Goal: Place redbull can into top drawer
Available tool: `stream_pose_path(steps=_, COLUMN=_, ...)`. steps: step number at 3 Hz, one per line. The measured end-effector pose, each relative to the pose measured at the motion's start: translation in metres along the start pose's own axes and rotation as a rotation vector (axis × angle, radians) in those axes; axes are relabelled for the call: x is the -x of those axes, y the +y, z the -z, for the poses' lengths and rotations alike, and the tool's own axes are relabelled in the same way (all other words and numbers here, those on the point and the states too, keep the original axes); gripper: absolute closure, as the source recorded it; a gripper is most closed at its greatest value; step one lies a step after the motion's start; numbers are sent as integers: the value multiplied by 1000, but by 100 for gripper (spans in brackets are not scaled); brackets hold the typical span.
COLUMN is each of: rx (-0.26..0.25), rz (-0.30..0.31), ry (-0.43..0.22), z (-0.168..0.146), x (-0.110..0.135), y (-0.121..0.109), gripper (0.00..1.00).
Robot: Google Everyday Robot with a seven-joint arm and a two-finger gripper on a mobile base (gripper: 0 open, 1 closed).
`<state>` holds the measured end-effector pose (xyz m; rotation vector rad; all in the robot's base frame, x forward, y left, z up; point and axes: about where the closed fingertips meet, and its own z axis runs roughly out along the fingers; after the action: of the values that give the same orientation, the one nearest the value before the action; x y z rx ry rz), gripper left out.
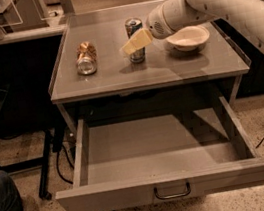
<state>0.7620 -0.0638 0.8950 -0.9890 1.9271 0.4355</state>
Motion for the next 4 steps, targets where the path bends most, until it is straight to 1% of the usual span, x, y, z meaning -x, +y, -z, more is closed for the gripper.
stream_pose_path(steps=1, rx=6, rz=1, ry=-7, z=-14, x=6, y=-5, gripper=0)
stream_pose_path(steps=2, rx=6, rz=2, ry=-7, z=-14, x=6, y=-5, gripper=19)
stream_pose_path(steps=3, rx=6, rz=2, ry=-7, z=-14, x=6, y=-5, gripper=41)
stream_pose_path(steps=4, rx=6, rz=2, ry=-7, z=-14, x=6, y=-5, gripper=66)
